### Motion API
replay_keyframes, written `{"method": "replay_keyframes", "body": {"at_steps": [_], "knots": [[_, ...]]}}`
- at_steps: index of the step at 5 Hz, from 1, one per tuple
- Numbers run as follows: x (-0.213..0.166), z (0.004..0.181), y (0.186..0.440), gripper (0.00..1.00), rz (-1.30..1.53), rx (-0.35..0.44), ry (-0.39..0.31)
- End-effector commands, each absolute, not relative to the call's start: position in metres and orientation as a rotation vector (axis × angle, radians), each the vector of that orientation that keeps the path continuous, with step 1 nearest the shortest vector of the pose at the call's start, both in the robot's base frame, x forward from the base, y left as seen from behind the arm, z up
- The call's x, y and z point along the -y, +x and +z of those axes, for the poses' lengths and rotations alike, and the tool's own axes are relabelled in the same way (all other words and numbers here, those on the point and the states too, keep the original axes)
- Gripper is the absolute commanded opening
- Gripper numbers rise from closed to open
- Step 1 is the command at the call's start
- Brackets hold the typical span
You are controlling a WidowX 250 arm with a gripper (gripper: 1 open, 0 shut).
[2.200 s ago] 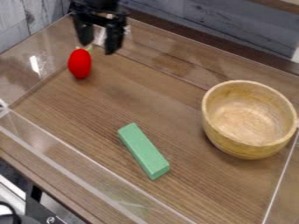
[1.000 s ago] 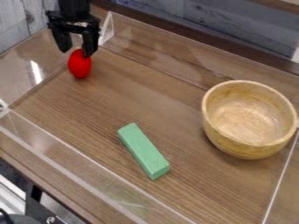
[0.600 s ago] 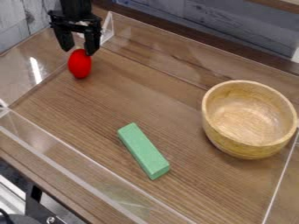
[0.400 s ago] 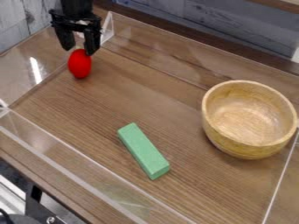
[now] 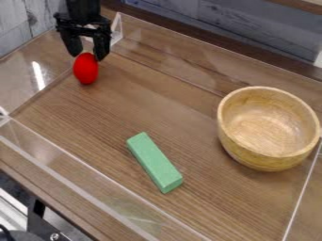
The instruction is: Move the red object to the right side of the table
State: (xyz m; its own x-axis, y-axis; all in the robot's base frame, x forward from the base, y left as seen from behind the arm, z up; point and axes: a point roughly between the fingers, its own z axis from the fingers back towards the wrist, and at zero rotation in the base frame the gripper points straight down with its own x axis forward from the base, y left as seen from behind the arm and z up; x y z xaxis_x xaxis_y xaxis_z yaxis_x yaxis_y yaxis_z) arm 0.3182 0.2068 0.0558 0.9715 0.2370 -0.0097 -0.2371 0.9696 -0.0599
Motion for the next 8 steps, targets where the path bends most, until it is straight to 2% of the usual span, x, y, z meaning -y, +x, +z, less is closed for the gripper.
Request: {"method": "replay_keyframes", "body": {"at_steps": [1, 3, 4, 6, 8], "knots": [[-0.211, 0.072, 0.326, 1.0, 0.28, 0.037, -0.039], [-0.213, 0.078, 0.331, 1.0, 0.347, 0.04, -0.041], [-0.212, 0.067, 0.327, 1.0, 0.392, 0.038, -0.041], [-0.211, 0.077, 0.325, 1.0, 0.465, 0.018, -0.053], [-0.215, 0.075, 0.325, 1.0, 0.376, 0.001, -0.059]]}}
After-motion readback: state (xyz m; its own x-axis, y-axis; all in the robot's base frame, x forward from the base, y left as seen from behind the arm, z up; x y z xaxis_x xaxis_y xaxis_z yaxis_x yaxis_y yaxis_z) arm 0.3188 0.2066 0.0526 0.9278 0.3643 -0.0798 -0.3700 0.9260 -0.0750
